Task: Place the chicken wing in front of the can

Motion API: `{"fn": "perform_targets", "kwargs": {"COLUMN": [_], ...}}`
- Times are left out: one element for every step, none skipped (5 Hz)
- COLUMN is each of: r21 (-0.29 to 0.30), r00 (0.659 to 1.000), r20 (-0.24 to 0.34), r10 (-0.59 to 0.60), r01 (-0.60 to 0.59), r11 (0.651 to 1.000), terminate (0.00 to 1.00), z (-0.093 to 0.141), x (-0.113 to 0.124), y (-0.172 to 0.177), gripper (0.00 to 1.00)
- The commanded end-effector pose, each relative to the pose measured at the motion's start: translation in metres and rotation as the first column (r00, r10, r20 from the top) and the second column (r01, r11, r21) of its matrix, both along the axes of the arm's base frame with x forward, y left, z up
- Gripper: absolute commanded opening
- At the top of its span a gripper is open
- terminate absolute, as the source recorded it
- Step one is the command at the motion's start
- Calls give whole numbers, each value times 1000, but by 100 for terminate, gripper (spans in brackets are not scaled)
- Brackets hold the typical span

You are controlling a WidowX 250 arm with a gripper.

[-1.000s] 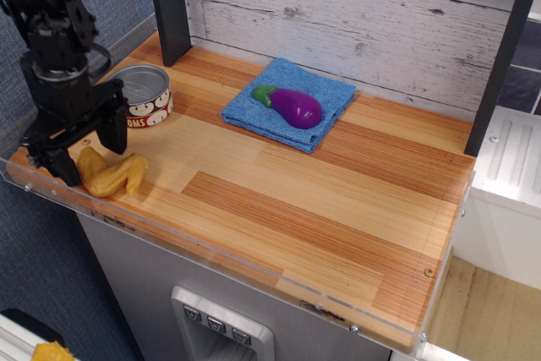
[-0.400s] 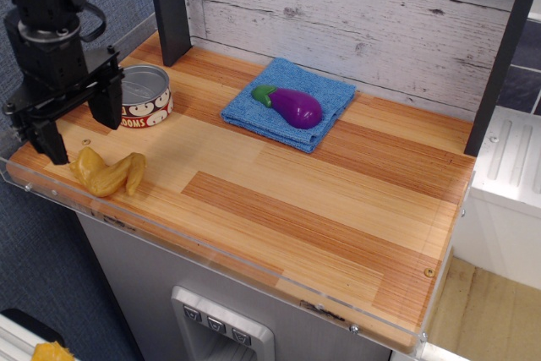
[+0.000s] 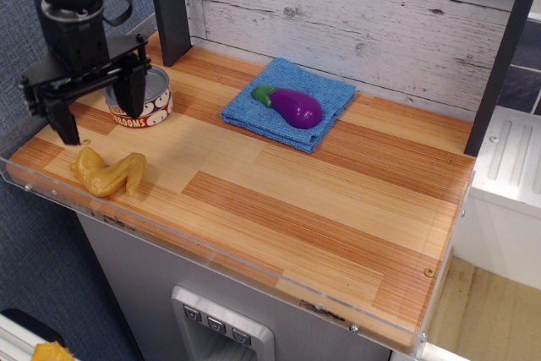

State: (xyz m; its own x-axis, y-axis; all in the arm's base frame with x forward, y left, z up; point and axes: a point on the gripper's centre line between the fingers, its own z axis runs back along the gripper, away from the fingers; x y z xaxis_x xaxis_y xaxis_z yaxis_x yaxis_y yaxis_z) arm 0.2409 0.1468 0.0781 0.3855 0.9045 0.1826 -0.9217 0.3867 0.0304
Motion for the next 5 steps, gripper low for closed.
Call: {"fn": "perform_targets", "kwargs": {"r21": [26, 39, 38, 92, 58], "r00": [900, 809, 768, 720, 618], "r20": [43, 33, 33, 13, 60], "r10": [-434, -587, -640, -694, -784], "r01": [433, 586, 639, 690, 782], "r11": [901, 810, 768, 718, 621], "terminate": [0, 0, 0, 0, 100], "z": [15, 13, 9, 11, 4], "x": [33, 61, 82, 106, 118], "y": [-2, -5, -7, -13, -27], "gripper": [100, 100, 100, 100, 100]}}
